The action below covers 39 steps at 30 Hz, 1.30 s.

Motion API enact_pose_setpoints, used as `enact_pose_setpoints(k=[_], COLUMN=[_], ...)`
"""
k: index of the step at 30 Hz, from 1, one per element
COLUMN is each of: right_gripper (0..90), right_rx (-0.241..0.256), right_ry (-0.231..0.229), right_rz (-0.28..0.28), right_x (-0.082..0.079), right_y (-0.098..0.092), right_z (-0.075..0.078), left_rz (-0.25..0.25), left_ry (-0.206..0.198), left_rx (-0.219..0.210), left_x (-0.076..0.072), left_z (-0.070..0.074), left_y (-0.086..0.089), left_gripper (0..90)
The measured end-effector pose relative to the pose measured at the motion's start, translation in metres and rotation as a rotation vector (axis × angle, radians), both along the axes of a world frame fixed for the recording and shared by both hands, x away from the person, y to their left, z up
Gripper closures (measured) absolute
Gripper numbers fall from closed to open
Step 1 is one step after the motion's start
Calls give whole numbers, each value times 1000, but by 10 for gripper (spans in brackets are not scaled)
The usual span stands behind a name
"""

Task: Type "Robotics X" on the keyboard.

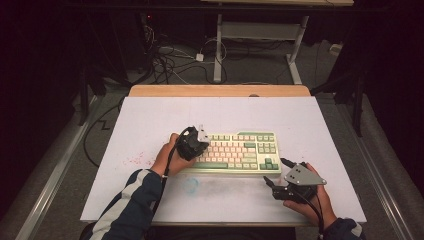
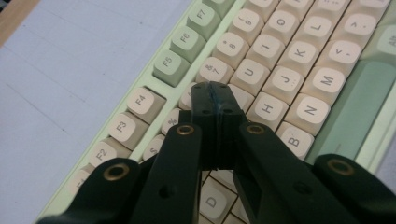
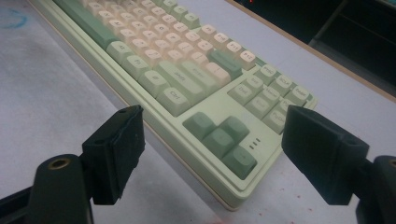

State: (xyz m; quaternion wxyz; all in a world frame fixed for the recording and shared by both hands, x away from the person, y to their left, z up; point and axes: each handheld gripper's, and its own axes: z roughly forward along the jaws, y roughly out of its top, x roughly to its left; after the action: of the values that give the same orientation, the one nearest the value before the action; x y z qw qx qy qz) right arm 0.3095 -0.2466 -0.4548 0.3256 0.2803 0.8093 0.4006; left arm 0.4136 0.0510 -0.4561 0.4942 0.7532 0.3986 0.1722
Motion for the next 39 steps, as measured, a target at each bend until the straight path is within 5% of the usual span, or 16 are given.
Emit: enact_pose_setpoints(k=[9,13,21,26,39], right_gripper=[217,217,218,218,222], right_rx=[6,12,23,23,41], right_ry=[8,6,19,22,36], right_rz=[4,3,2,2,0], right_x=[1,1,2,3,4], right_y=[0,-1,-2,-2,-2], right_z=[1,2,2,1,4], left_rz=[4,14,14,35,55], left_ry=[-61,-81,-182,-238,-263], left_rx=[-80,-111,-142,-160,-163], left_x=[-6,-11,-31,-42,-66], left_z=[15,19,22,20,11], left_y=[13,17,33,45,74], left_gripper=[795,671,392,299,227])
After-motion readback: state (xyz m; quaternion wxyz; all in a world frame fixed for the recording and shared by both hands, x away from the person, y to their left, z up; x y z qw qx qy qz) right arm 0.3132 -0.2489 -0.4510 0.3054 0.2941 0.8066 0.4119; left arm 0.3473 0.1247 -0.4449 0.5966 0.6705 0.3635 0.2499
